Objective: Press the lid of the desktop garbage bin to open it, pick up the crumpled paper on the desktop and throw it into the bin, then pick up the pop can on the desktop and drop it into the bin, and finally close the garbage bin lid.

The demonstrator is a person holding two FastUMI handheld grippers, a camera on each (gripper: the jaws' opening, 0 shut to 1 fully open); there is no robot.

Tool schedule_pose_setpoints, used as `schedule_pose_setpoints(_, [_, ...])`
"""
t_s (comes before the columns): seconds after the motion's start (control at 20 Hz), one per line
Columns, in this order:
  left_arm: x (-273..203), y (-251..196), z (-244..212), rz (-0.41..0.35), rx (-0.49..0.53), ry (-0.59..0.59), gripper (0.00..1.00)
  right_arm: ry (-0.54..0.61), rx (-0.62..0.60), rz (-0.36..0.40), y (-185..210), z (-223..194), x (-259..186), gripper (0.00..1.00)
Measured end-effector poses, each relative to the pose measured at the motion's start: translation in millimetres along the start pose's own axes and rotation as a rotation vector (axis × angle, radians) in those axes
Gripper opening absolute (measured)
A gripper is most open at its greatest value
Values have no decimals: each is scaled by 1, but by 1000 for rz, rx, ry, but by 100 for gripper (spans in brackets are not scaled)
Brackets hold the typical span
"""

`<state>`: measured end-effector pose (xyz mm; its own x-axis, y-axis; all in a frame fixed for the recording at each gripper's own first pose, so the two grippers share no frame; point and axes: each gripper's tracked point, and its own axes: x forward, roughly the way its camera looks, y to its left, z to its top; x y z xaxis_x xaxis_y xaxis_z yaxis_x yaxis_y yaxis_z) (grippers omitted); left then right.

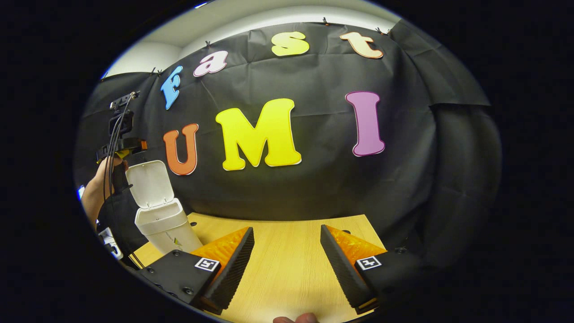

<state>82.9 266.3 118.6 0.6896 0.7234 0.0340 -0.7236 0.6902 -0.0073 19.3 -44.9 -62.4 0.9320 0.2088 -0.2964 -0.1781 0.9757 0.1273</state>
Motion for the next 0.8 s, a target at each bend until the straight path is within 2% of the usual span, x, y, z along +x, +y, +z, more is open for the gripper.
schedule_pose_setpoints(0.2, [35, 10, 1, 65, -1, 30, 96, -6, 0, -29, -6, 2, -2, 94])
schedule_pose_setpoints(0.45, [73, 7, -40, 62, 22, 168, 95, -8, -4, -63, -11, 3, -2, 94])
schedule_pose_setpoints(0.65, [75, 7, -62, 80, 45, 244, 95, 0, -2, -73, -8, 1, -6, 94])
schedule_pose_setpoints(0.8, [65, 4, -62, 98, 40, 253, 94, -1, -7, -72, -7, 0, -7, 94])
